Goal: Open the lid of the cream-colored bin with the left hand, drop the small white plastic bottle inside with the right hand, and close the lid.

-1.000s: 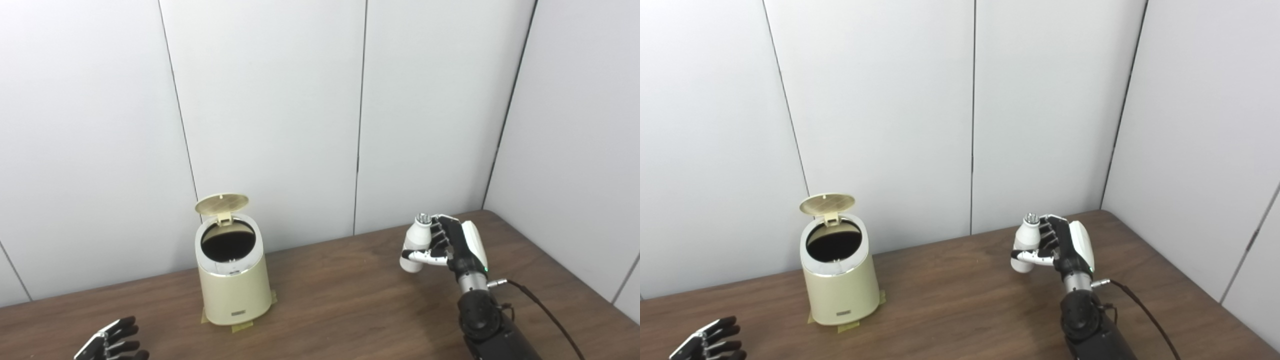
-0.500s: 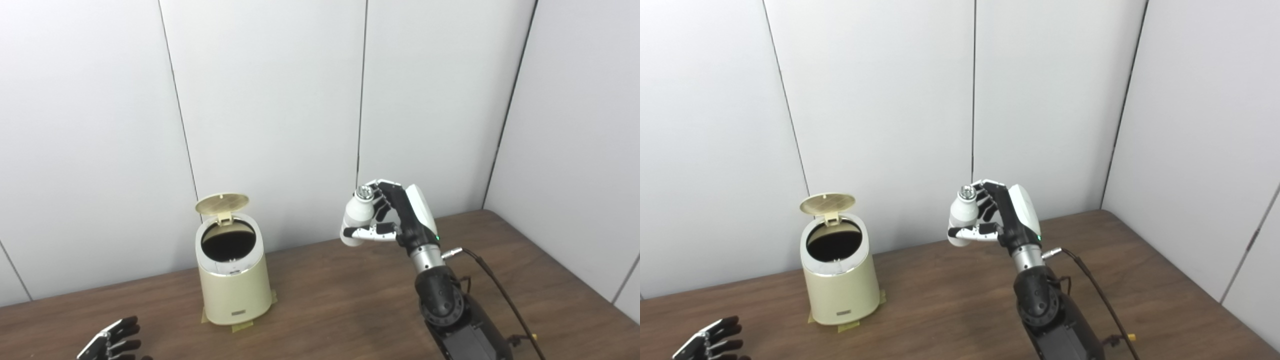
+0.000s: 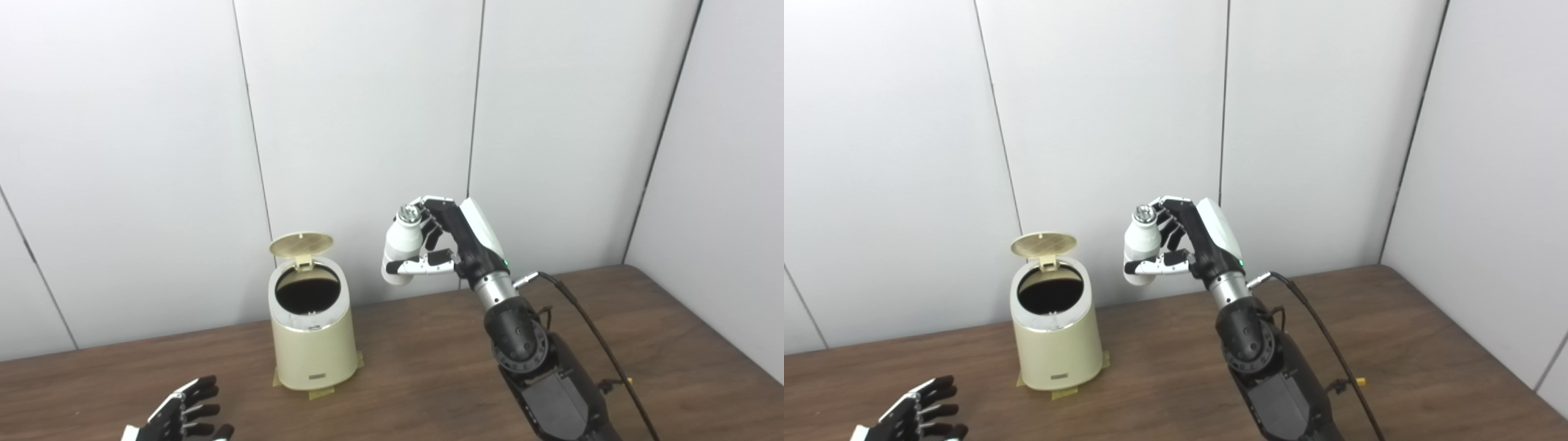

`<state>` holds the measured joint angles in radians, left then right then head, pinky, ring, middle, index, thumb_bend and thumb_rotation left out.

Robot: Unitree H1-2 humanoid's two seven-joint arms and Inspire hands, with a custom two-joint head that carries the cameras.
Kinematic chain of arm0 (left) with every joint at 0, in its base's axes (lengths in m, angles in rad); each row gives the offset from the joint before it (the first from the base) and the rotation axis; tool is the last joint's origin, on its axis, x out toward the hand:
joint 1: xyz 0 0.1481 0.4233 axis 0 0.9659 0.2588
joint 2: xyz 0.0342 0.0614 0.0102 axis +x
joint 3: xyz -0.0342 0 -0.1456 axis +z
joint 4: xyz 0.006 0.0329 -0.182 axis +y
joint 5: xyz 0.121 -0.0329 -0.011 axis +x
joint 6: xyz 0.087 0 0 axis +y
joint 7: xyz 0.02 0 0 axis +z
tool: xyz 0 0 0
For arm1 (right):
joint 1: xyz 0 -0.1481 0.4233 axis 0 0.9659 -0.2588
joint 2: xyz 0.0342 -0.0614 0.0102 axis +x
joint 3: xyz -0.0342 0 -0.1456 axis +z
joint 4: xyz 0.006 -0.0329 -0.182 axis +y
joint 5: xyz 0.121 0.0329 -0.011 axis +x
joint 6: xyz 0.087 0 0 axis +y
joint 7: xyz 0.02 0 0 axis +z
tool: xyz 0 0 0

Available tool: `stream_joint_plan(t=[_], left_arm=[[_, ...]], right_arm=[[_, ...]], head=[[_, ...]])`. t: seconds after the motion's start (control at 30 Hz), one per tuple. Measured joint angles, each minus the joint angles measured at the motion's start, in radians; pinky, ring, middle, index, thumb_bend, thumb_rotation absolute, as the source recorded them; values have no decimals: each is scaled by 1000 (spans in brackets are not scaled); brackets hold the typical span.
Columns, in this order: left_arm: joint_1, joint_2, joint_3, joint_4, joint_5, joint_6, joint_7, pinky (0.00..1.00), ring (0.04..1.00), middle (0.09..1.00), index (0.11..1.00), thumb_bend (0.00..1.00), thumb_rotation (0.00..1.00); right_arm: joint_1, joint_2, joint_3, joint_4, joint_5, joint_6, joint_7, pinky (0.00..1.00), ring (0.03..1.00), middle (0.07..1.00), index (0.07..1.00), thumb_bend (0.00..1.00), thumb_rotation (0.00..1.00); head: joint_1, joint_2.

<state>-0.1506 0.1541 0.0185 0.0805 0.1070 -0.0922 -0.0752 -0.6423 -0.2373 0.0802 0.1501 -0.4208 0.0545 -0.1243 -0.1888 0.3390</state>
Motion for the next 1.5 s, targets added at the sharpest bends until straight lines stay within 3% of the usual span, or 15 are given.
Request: stream_joint_plan(t=[0.33,0.87,1.27,1.5], left_arm=[[1,-16,-9,-2,3,3,11,668,752,805,820,569,0],[-5,-25,-29,7,3,0,37,654,744,798,819,579,43],[-5,-25,-33,7,1,-3,40,658,753,805,824,571,53],[-7,-27,-38,9,1,-8,45,649,744,801,818,571,39]], right_arm=[[-57,38,42,45,-13,-4,18,286,378,482,541,513,0],[-59,95,70,67,-27,-5,26,301,387,474,542,513,0],[-64,133,81,138,-30,-60,14,350,386,481,537,513,0],[-71,165,79,164,-8,-66,7,289,387,484,536,513,0]], head=[[55,5],[106,8],[127,15],[140,20]])
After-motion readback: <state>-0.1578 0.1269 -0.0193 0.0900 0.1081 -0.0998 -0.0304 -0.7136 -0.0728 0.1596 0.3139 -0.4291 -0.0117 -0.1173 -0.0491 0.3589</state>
